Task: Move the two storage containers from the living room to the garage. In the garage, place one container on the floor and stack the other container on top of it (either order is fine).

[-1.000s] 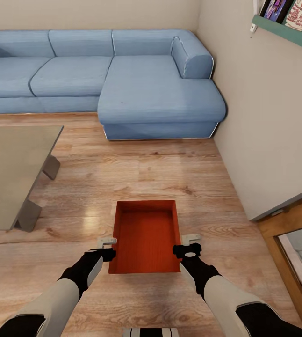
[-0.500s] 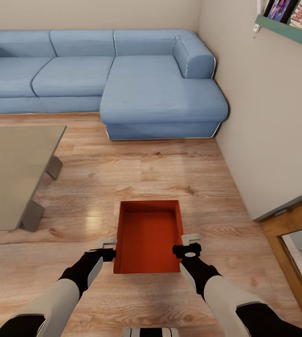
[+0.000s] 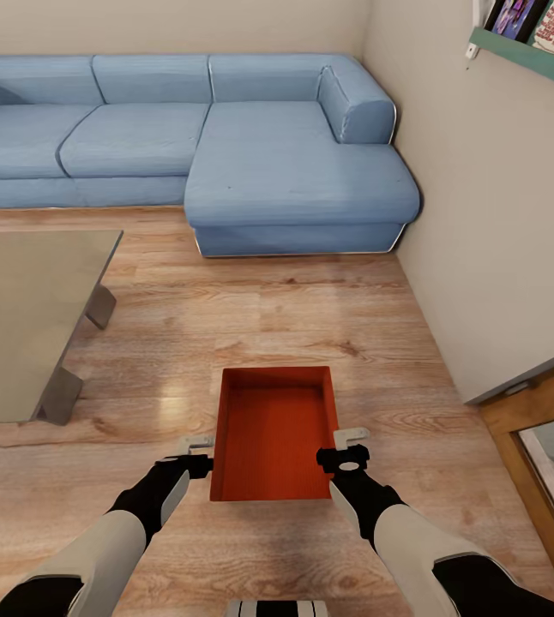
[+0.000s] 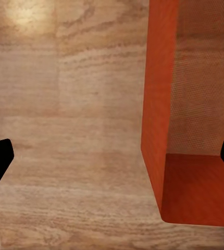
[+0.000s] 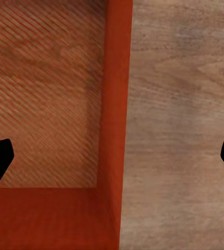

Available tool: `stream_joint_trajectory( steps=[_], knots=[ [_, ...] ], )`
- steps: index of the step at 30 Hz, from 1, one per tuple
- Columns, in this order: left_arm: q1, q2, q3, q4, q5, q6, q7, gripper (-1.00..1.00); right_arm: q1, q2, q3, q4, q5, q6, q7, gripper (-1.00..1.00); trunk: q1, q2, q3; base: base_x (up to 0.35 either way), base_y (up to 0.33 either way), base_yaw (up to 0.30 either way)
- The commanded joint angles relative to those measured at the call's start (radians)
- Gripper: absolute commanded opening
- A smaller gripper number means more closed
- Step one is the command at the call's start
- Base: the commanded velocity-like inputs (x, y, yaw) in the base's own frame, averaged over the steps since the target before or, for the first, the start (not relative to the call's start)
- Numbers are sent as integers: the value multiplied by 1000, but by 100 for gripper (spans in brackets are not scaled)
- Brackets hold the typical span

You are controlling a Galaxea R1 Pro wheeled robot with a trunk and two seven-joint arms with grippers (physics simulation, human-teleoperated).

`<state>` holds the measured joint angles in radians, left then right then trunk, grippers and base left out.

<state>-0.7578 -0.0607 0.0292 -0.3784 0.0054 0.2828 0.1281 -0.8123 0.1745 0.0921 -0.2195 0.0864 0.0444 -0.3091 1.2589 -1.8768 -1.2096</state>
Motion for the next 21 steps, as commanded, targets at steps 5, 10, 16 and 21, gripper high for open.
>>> stream_joint_trajectory(
  steps=[5,10,16,21],
  knots=[
    [0,-1,3,-2,1,6,3,100,-1,0,5,0,9,5,-5,100,0,0,-1,0,-18,0],
    [0,1,3,-2,1,6,3,100,-1,0,5,0,9,5,-5,100,0,0,-1,0,-42,0],
    [0,0,3,-2,1,5,3,100,-1,0,6,0,9,5,-5,100,0,0,-1,0,-6,0],
    [0,-2,2,-1,0,-31,2,100,-1,0,11,0,9,5,-5,100,0,0,-1,0,0,0]
  ],
)
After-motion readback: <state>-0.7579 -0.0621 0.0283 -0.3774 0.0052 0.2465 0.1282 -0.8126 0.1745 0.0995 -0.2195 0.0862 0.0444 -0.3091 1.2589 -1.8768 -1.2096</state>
